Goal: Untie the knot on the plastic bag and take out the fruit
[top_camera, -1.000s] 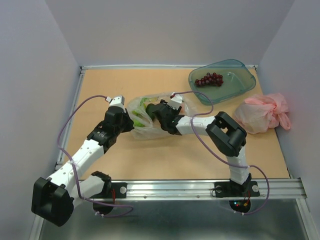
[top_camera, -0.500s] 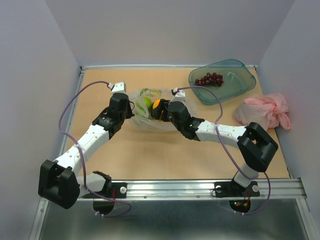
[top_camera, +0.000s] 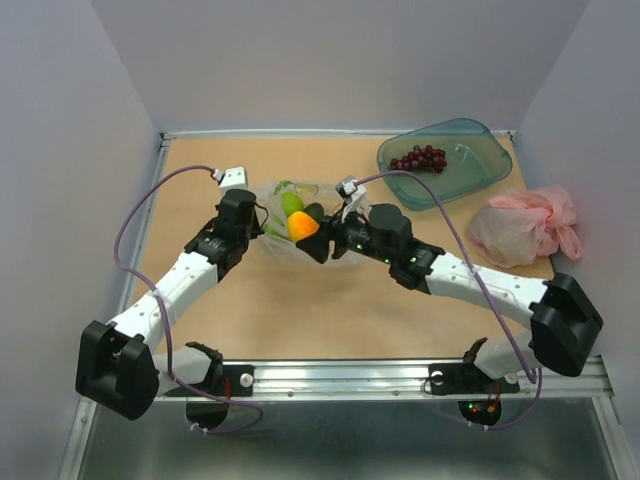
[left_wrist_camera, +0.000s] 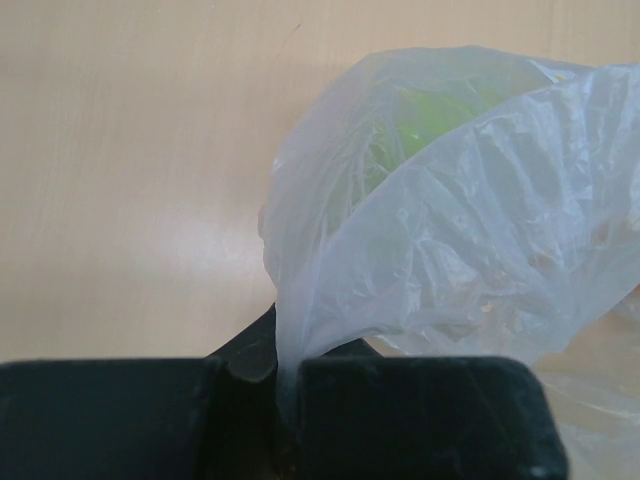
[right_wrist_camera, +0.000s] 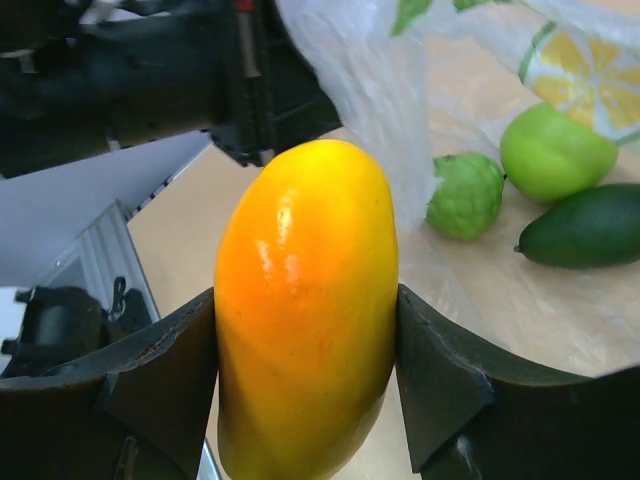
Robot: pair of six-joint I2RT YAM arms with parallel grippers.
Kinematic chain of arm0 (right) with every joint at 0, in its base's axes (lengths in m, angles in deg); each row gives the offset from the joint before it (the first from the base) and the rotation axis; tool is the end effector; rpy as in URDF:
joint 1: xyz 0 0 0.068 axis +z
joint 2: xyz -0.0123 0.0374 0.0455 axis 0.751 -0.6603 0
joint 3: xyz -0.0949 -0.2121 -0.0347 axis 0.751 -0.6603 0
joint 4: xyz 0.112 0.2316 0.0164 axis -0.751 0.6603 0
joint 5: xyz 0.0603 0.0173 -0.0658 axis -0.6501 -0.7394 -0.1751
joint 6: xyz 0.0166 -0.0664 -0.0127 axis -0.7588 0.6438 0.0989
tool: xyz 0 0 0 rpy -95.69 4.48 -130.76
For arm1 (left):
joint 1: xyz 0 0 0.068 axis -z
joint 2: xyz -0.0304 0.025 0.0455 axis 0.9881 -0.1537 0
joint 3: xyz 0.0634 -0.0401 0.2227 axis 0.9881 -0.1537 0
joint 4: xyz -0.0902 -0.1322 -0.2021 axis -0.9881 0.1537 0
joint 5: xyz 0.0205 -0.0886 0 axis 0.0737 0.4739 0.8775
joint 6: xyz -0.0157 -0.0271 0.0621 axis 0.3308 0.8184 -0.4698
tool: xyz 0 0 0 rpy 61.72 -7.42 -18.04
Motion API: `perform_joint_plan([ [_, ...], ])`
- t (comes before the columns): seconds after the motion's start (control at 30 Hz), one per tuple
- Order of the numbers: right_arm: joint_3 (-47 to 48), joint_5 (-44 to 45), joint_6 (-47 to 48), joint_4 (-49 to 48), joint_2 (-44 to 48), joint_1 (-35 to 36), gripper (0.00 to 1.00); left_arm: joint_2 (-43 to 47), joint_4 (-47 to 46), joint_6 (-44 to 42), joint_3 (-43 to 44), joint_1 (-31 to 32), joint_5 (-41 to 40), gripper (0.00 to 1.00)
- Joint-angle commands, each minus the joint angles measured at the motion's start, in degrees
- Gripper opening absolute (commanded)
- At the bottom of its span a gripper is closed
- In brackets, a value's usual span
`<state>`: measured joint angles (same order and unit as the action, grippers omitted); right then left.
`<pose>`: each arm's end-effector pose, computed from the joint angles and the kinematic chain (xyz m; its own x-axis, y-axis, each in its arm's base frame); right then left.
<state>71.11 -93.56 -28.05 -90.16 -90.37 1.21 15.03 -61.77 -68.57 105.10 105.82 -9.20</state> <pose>0.2212 0.2770 0.2490 -0.4205 0.0849 -0.9033 -0.7544 0.5204 0.4001 0.2756 -0.1045 0.2401 -0.4198 -0.1471 -0.8956 -0.0390 0.9888 -0.1441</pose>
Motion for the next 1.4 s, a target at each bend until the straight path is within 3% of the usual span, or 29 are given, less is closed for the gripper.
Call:
perform_joint_plan([
  [0.0, 7.4, -3.9, 6.3, 5.2, 4.6, -0.1, 0.02, 2.3, -0.9, -1.2, -0.4, -0.2, -2.4, 0.0],
  [0.13, 12.0, 5.1, 10.1, 12.4, 6.5, -1.1, 0.04, 2.7, -0.6, -1.1, -0.6, -0.3, -2.3, 0.0],
  [0.33, 17.4, 31.5, 16.7, 13.9, 5.3, -4.0, 0.04, 3.2, -0.3, -1.3, -0.8, -0.3, -1.8, 0.0],
  [0.37, 18.4, 36.7, 17.3, 13.9, 4.5, -6.0, 0.04, 3.2, -0.3, -1.2, -0.8, -0.2, -1.7, 0.0],
  [0.5, 19.8, 43.5, 14.8, 13.7, 2.3, -14.0, 0.04, 3.1, -0.1, -1.3, -0.7, -0.2, -0.7, 0.0],
  [0.73, 19.2, 42.6, -0.3, 12.0, -5.4, -30.9, 0.08, 3.5, -0.2, -1.4, -0.8, -0.2, -0.1, 0.0],
  [0.8, 19.7, 42.2, -2.1, 11.7, -8.3, -34.4, 0.14, 3.5, -0.3, -1.4, -0.8, -0.2, 0.1, 0.0],
  [1.0, 25.5, 41.4, -5.0, 11.5, -21.3, -38.5, 0.21, 3.4, -0.2, -1.4, -0.7, -0.2, 0.8, 0.0],
  [1.07, 27.8, 40.3, -6.1, 11.6, -25.3, -39.2, 0.29, 3.4, -0.2, -1.4, -0.7, -0.2, 0.8, 0.0],
  [1.23, 30.1, 38.0, -7.0, 11.8, -28.6, -39.4, 0.87, 3.5, -0.2, -1.4, -0.7, -0.2, 1.3, 0.0],
  [1.37, 29.9, 37.3, -7.8, 12.0, -28.0, -39.4, 1.0, 3.5, -0.3, -1.4, -0.6, -0.3, 1.7, 0.0],
])
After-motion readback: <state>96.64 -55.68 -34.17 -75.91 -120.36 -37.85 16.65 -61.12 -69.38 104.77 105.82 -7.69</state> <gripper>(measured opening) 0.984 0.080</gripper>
